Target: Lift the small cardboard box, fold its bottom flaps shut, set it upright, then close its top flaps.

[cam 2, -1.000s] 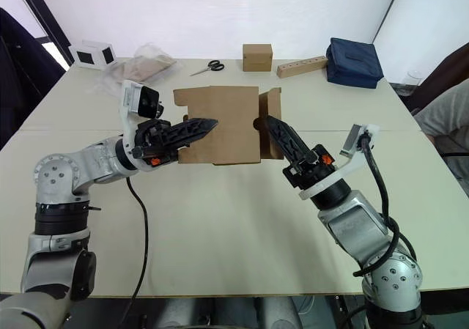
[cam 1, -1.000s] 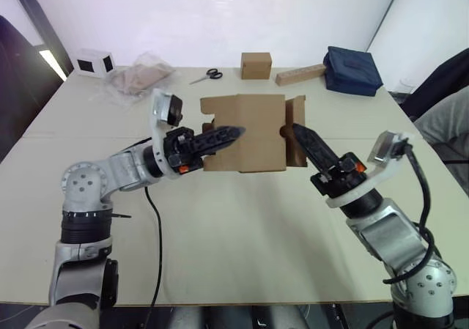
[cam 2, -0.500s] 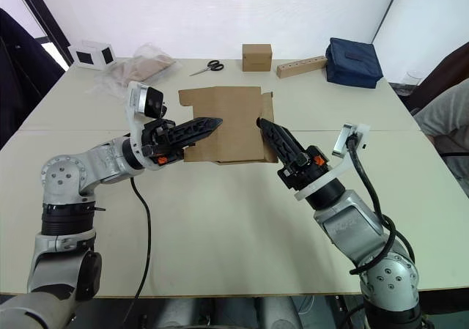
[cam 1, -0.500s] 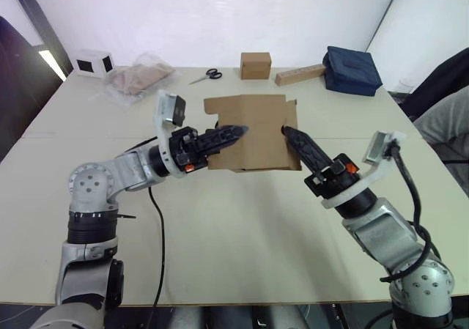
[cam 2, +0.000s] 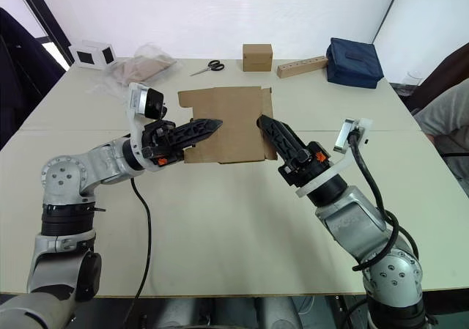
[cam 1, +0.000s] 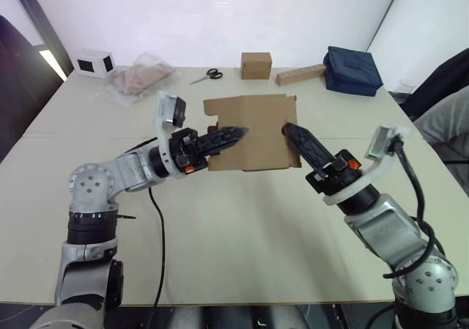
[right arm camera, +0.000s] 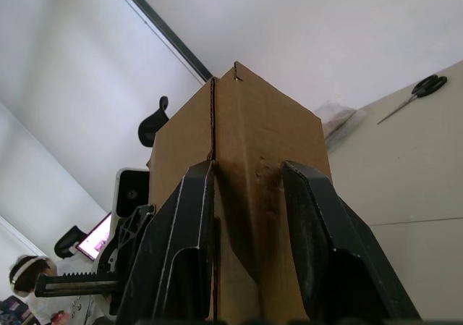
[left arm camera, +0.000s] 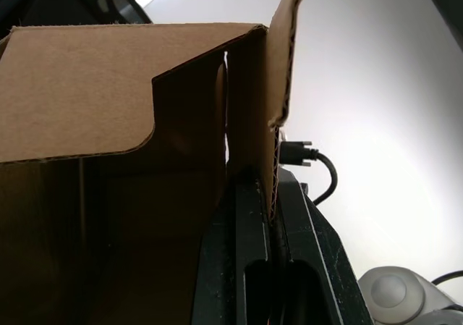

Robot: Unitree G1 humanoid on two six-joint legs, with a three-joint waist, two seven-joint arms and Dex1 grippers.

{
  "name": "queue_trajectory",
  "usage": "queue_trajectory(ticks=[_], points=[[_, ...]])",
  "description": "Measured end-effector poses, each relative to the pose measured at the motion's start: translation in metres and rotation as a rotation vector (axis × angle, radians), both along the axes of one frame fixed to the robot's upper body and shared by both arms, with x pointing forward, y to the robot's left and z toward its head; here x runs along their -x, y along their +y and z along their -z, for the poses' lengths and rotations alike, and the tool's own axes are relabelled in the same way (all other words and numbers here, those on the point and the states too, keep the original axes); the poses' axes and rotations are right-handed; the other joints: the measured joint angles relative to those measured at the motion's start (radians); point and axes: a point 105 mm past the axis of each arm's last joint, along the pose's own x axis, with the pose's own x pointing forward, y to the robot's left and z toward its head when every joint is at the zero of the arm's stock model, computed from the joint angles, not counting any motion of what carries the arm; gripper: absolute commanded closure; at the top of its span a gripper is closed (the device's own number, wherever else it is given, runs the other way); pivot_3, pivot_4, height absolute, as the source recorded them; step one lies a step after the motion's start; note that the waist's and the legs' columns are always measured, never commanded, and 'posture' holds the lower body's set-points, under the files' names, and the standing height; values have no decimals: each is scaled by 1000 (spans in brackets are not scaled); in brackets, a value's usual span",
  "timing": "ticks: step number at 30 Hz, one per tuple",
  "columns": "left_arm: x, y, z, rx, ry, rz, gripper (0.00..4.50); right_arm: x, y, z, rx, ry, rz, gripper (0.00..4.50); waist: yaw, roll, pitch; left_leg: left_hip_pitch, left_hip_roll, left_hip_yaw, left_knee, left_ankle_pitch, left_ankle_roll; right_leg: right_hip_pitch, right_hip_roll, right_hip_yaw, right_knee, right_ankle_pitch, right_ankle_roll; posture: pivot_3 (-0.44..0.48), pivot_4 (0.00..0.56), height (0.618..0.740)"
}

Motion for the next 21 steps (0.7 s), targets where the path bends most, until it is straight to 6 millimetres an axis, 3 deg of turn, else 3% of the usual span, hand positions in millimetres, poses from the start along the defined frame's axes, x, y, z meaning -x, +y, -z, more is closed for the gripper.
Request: queue_trajectory(ticks=[7,21], points=[[2,0,3,-5,-3,4,4500,-1,2,-6,1,-12,0,3063,0,0,0,0,0,0,0,0,0,0,0,0,0,0,0,0,150,740],[-1,0,5,-2,12,-2,4500,3,13,-1,193,-47,-50,3063,1,0,0,0,0,0,0,0,0,0,0,0,0,0,0,0,150,740]])
